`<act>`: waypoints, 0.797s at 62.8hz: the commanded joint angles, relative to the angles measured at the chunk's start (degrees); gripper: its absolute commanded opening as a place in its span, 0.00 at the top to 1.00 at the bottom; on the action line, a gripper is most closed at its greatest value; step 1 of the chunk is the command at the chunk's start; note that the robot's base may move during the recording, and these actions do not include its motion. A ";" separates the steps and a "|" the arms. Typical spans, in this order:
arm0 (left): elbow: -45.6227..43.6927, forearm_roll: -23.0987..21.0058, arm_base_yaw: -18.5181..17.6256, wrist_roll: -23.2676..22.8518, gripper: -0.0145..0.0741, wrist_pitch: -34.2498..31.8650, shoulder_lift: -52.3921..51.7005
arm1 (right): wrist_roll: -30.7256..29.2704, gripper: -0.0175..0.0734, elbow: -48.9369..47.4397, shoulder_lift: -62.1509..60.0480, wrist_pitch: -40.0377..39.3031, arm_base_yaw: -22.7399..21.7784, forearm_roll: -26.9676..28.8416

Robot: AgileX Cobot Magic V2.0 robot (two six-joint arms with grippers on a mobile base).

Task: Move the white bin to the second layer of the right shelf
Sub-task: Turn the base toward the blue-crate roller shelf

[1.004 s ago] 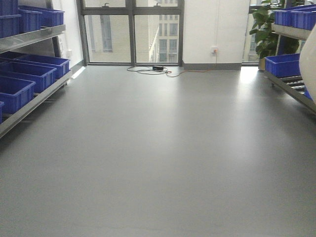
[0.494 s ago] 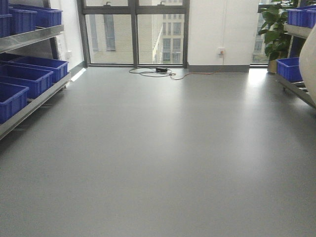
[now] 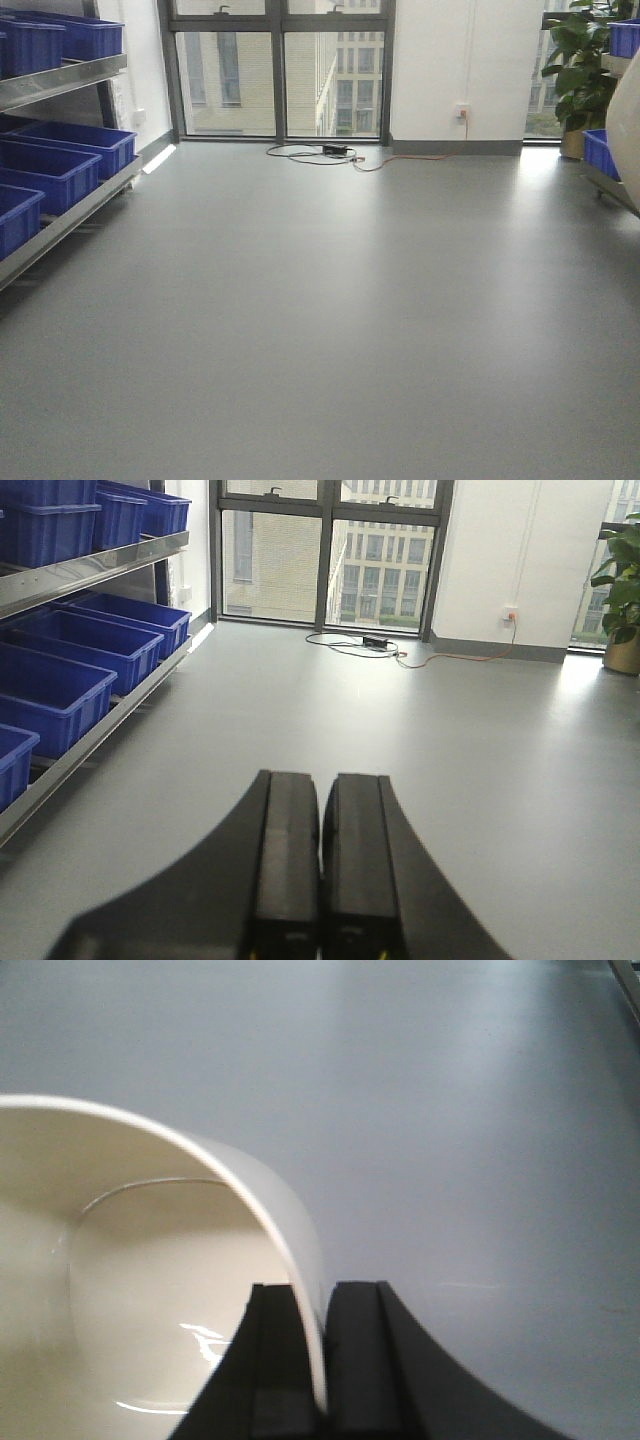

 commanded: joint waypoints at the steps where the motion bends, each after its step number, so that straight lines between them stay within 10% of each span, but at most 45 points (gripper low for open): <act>1: 1.61 -0.04 -0.42 -0.30 0.74 -4.76 -1.02 | 0.37 0.75 -1.77 -0.13 -5.33 -0.16 -0.12; 50: 1.61 -0.04 -0.42 -0.30 0.74 -4.76 -1.02 | 0.37 0.75 -1.77 -0.13 -5.33 -0.16 -0.12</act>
